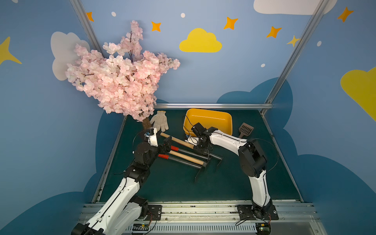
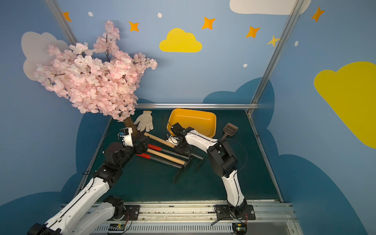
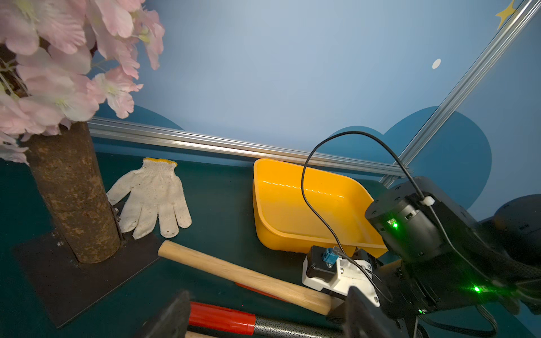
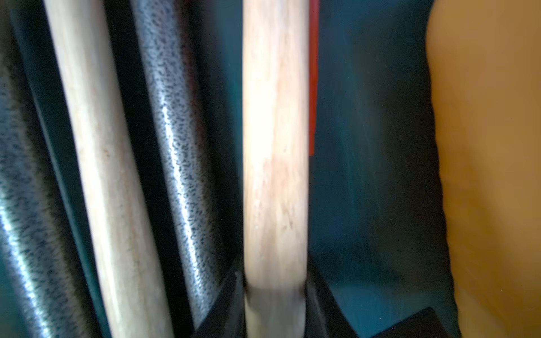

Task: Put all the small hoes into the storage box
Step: Pick up the hoe from the center of the board.

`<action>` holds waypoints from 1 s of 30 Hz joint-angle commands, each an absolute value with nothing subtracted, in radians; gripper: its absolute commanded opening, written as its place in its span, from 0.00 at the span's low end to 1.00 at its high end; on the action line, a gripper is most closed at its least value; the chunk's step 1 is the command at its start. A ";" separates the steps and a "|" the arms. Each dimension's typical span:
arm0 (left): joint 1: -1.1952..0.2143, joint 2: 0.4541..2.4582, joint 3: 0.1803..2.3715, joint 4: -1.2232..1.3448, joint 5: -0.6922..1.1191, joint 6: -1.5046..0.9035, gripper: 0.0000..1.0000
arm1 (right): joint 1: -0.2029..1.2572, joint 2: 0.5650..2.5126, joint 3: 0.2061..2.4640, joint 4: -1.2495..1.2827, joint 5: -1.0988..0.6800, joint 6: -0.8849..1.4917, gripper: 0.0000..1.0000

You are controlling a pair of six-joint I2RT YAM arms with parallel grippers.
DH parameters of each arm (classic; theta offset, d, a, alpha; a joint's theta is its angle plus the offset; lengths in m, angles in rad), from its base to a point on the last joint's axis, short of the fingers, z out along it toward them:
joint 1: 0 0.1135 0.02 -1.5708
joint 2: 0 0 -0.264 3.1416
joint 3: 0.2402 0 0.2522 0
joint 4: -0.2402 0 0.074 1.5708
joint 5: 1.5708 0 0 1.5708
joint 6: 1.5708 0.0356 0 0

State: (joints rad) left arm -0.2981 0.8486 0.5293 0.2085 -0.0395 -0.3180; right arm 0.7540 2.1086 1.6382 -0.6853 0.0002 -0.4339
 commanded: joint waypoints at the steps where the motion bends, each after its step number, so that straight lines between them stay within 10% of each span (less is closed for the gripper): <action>1: -0.294 0.833 0.537 0.197 -0.038 -0.319 0.83 | 0.738 2.062 1.615 -0.671 -0.016 -0.424 0.19; 30: -0.322 0.901 0.509 0.286 0.119 -0.420 0.87 | 0.743 1.723 1.597 -0.743 -0.092 -0.463 0.09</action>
State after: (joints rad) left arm -0.3176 0.8837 0.5209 0.2356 0.0792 -0.3878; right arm 0.7395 1.7775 1.6032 -0.7479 -0.1097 -0.4496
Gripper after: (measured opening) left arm 0.871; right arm 0.287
